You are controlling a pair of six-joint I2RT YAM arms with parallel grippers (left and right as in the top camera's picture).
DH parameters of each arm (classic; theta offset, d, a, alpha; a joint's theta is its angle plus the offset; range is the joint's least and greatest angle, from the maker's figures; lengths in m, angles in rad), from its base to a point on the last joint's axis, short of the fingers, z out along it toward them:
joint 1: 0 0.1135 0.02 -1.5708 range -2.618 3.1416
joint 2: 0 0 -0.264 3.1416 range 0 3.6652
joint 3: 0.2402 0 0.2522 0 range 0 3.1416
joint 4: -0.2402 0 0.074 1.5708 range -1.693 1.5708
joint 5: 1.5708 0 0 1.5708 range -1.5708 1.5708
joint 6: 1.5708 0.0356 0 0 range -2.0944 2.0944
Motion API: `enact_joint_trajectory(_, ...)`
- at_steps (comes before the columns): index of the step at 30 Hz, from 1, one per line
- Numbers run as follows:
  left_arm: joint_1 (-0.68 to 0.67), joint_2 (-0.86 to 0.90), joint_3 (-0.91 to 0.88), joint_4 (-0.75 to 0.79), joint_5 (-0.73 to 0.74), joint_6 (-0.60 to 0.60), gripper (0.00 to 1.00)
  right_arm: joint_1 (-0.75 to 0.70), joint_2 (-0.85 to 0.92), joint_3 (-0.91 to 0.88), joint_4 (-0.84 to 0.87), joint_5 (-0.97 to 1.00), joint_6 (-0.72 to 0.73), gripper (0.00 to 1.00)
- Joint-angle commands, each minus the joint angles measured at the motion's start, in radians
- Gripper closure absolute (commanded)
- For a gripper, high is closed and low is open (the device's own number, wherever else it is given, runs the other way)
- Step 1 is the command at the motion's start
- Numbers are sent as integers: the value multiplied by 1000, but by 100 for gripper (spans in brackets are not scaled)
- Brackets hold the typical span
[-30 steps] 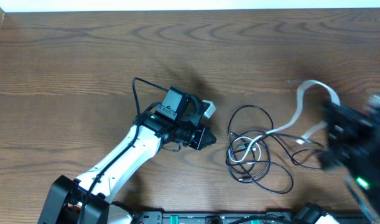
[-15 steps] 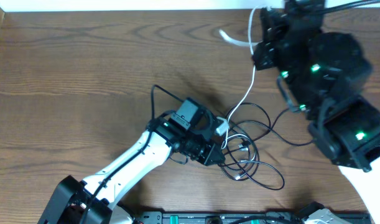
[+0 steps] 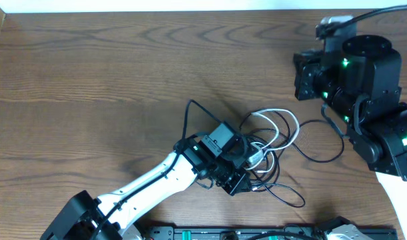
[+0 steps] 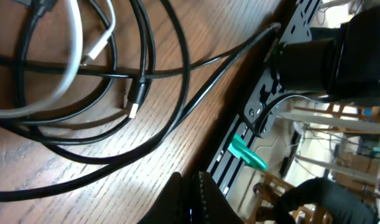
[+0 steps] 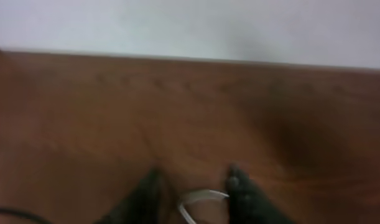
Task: Untangle cables
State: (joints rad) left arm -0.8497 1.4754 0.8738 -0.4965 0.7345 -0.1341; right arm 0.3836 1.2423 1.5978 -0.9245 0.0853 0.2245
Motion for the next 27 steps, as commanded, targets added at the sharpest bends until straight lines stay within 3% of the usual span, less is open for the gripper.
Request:
enact_joint_trajectory(1,-18,0,0,0,-48,1,92,-5,-1,10,-40,15,-47,44)
enact_joint_trajectory(3,-24,1,-1,0,-47,2,92,-5,-1,10,-68,29,-47,25)
enact_joint_trajectory(6,-35,2,-1,0,-48,2,91,-5,-1,10,-98,29,-47,18)
enact_joint_trajectory(10,-55,18,-2,0,-106,2,59,-4,-2,10,-122,28,-47,17)
enact_joint_trajectory(14,-79,45,-3,4,-190,4,36,-4,-3,10,-141,23,-47,16)
enact_joint_trajectory(27,-83,74,-3,82,-465,36,34,-4,-3,10,-203,13,-55,16)
